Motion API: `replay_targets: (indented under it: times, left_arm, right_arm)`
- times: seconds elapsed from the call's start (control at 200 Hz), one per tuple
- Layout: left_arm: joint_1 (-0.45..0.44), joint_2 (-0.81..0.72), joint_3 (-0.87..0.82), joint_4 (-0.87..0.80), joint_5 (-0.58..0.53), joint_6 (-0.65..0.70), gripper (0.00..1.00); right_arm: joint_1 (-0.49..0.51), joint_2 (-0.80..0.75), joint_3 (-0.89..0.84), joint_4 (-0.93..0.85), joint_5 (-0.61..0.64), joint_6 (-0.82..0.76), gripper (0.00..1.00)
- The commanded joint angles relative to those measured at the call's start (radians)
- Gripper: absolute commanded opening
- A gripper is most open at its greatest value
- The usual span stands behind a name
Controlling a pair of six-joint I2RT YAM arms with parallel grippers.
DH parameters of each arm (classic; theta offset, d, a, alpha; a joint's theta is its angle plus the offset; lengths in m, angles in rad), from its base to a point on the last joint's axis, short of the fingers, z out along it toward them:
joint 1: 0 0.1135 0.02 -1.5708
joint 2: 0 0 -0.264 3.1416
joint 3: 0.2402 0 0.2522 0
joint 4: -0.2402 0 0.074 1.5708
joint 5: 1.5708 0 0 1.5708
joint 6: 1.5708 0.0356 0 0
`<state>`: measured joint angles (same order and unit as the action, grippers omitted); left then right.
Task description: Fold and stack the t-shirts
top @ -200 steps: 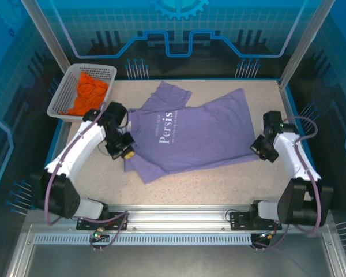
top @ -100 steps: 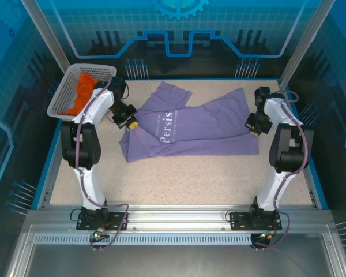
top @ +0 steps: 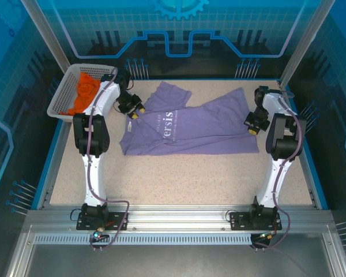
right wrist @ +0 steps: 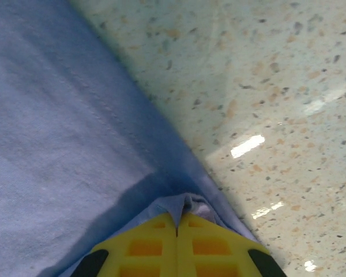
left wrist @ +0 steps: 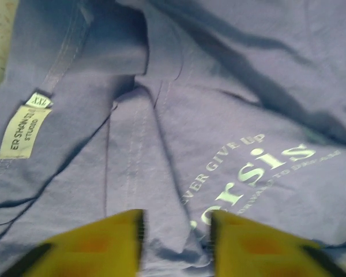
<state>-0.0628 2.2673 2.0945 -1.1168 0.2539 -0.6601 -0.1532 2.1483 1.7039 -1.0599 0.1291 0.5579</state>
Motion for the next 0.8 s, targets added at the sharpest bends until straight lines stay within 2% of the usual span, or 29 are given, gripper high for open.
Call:
replay_targets:
  times: [0.0,0.055,0.1,0.2,0.28,0.39,0.5,0.64,0.795]
  left_arm:
    - [-0.002,-0.074,0.008,0.052,-0.018,-0.029,0.51]
    - [-0.003,-0.114,-0.025,0.073,-0.033,-0.023,0.55]
    - [-0.005,-0.165,-0.084,0.101,-0.043,-0.022,0.58]
    - [-0.005,-0.298,-0.285,0.158,-0.01,-0.023,0.54]
    - [-0.009,-0.42,-0.498,0.214,0.033,-0.011,0.56]
    - [-0.011,-0.583,-0.793,0.321,0.12,-0.002,0.69]
    - [-0.012,-0.684,-0.986,0.369,0.143,0.026,0.75]
    - [-0.015,-0.73,-1.111,0.413,0.123,0.051,0.81]
    - [-0.032,-0.691,-1.16,0.485,0.098,0.028,0.8]
  right_arm:
    - [-0.04,-0.009,0.013,-0.034,-0.065,0.016,0.11]
    - [-0.05,-0.025,-0.003,-0.029,-0.082,0.032,0.23]
    - [-0.062,-0.057,-0.032,-0.011,-0.098,0.05,0.38]
    - [-0.07,-0.168,-0.139,0.078,-0.149,0.067,0.51]
    - [-0.069,-0.266,-0.252,0.156,-0.202,0.075,0.62]
    - [-0.054,-0.378,-0.412,0.285,-0.309,0.059,0.64]
    - [-0.017,-0.418,-0.515,0.362,-0.394,0.03,0.61]
    - [0.028,-0.418,-0.566,0.379,-0.384,0.034,0.55]
    - [0.051,-0.379,-0.572,0.389,-0.385,0.051,0.48]
